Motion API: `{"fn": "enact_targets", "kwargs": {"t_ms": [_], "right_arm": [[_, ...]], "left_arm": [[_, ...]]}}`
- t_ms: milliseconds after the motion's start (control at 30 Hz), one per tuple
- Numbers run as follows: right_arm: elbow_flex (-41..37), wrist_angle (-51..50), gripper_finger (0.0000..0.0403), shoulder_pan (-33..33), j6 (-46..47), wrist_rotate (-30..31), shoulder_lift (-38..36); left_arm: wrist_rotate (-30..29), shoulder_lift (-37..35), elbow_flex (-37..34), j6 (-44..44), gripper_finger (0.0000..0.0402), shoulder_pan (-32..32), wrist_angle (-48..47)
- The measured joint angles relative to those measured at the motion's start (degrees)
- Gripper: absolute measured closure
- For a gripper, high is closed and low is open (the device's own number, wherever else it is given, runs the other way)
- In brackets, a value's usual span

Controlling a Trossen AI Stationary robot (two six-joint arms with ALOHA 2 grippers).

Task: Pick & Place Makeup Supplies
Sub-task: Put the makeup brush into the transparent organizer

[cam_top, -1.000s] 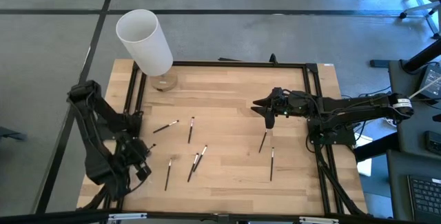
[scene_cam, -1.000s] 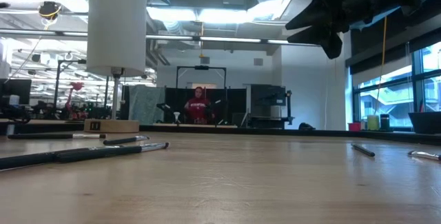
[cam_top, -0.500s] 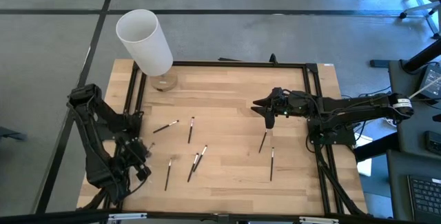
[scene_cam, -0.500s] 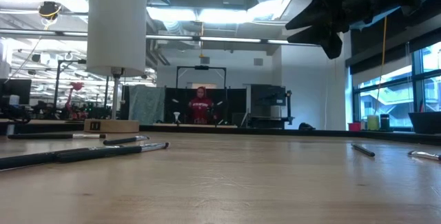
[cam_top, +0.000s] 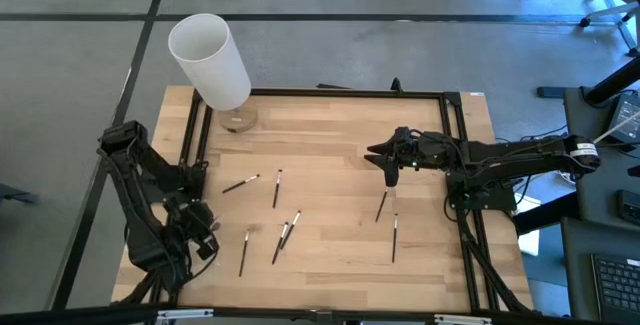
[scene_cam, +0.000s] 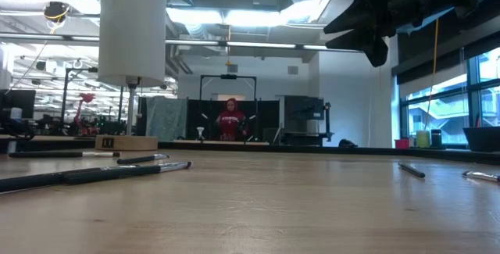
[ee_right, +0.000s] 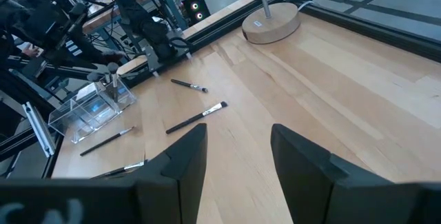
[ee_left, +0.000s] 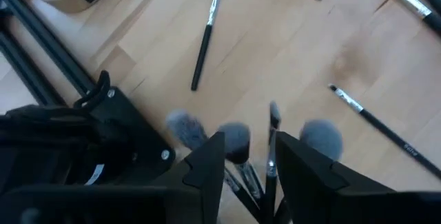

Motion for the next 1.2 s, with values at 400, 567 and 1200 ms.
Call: {"fn": "enact_targets", "kwargs": {"t_ms": [400,567,1200], "right_arm": [[0.0,0.2,0.0240,0.0,0.7,0.1,0.0],[0.0,1.4,0.0240,0.0,2.1,0.2,0.0],[0.0,-0.7,0.0240,0.0,-1.6,2.6,0.0]], "left_arm": [[-7.8,-3.6,8.9,14.4,0.0276,11.4,0.0],[-6.0,-4.1,9.6,24.2,0.0276,24.6,0.3],[12.2,4.7,-3.9,62.6,0.0277,60.1,24.5]]}}
